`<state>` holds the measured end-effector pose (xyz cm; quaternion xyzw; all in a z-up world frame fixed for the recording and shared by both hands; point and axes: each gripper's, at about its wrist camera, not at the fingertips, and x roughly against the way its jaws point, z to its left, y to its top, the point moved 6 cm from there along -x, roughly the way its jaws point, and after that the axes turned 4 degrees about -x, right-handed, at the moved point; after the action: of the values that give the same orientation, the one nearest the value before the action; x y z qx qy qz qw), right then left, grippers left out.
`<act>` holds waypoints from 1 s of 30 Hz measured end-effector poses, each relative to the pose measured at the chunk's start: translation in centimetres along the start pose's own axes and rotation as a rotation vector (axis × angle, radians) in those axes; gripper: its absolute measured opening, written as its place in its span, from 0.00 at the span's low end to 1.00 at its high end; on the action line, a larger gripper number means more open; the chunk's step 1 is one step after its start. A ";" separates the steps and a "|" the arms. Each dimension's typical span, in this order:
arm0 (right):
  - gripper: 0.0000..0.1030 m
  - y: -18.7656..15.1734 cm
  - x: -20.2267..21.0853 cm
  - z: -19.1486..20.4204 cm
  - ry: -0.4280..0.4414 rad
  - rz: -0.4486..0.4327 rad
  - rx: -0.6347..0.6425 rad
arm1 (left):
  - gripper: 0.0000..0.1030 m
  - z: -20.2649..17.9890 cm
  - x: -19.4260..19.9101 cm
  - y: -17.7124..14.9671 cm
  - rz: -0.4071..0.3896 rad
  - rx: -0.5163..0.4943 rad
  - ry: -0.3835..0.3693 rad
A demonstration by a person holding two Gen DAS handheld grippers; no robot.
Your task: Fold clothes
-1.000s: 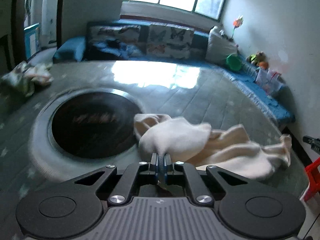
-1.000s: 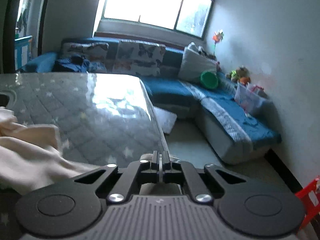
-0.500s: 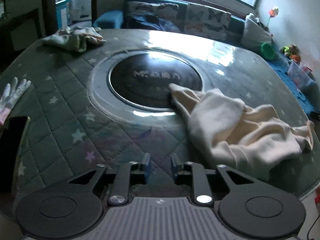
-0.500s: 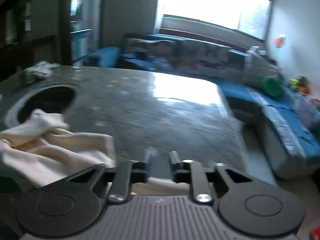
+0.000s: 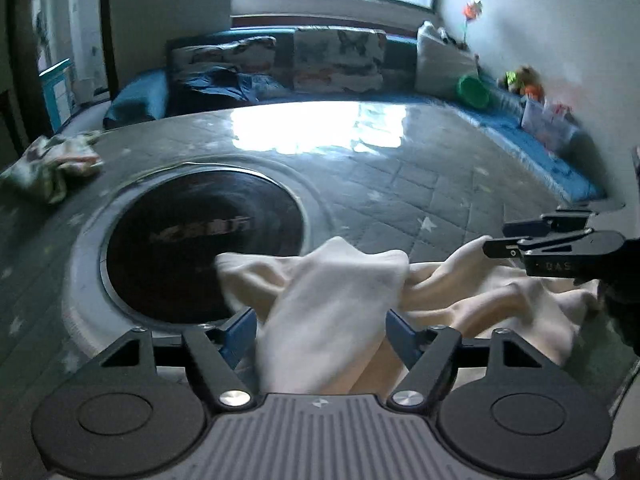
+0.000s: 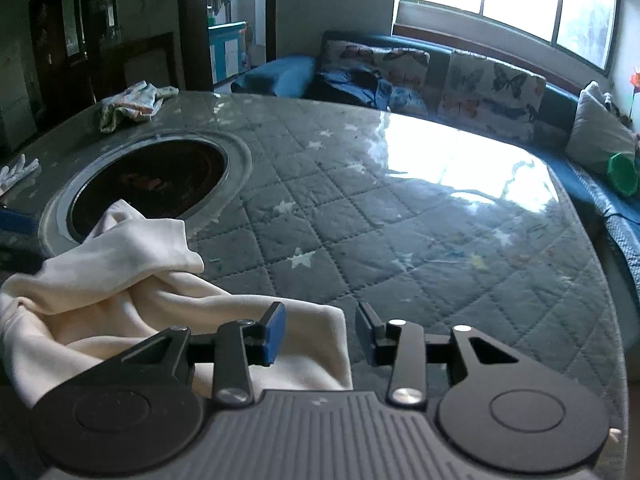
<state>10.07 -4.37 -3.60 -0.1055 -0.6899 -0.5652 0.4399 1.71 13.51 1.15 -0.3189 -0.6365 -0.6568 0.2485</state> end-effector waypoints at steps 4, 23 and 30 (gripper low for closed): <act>0.39 0.0 -1.0 -0.1 0.002 0.015 -0.012 | 0.73 -1.9 -2.8 0.4 0.040 -0.041 -0.022; 0.10 -0.9 -1.4 -0.5 0.013 0.021 -0.031 | 0.07 8.9 2.3 -1.5 -0.054 0.255 0.186; 0.14 -0.5 -0.5 -0.3 0.047 0.025 -0.020 | 0.12 14.3 4.6 -5.8 0.048 0.349 0.274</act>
<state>10.24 -4.65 -4.30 -0.1054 -0.6724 -0.5687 0.4620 -4.19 28.51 0.35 -0.1939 -0.6929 -0.5679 0.3997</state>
